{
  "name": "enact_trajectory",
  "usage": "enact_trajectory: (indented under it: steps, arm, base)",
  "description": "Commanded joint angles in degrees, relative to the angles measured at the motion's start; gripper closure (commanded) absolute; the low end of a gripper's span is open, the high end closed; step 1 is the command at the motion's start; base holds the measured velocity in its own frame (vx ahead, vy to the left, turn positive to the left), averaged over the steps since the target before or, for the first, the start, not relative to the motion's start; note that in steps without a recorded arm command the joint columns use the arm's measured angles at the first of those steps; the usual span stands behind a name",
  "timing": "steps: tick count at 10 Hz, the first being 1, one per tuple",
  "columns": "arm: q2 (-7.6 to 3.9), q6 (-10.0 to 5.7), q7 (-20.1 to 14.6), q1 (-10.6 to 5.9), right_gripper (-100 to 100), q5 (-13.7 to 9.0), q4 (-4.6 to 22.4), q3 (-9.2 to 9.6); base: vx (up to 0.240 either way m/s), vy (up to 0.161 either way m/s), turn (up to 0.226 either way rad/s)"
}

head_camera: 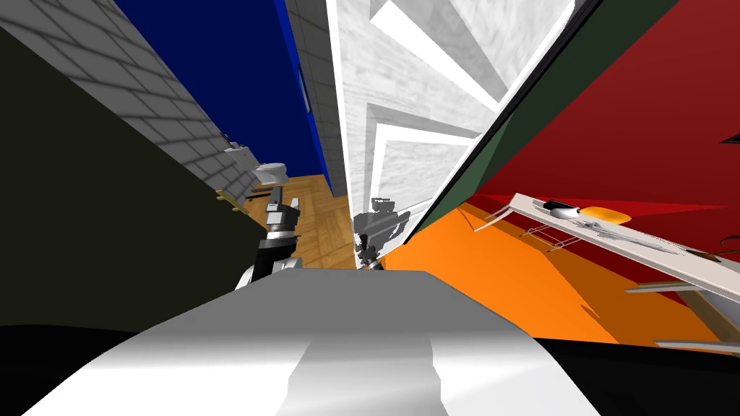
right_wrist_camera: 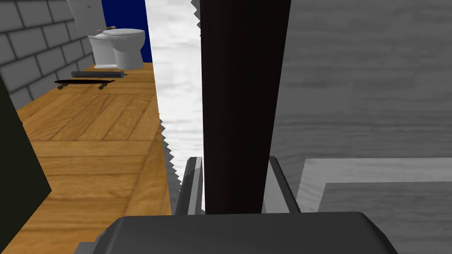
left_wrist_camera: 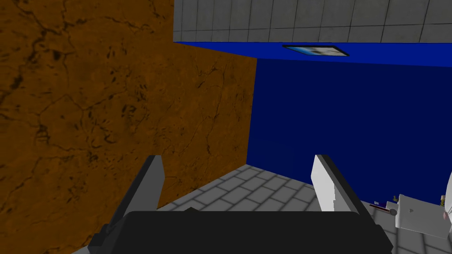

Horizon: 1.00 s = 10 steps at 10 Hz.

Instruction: Push the door open

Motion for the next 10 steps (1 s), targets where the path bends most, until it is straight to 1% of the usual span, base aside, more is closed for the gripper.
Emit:
enact_trajectory:
  steps: [1,5,6,10]
  arm:
    - [0.07,-0.56,0.34,-0.52,100,-0.4,0.12,-1.09]
    - [0.27,-0.53,1.29,-0.86,100,-1.44,0.7,-3.47]
    - [0.41,-0.52,1.67,-1.0,100,-1.85,0.92,-4.4]
    - [0.78,-0.49,2.46,-1.28,100,-2.71,1.4,-6.39]
  base:
    - [0.104,0.092,-0.022]
    - [0.142,0.12,-0.036]
    - [0.131,0.125,-0.059]
    - [0.113,0.101,-0.036]
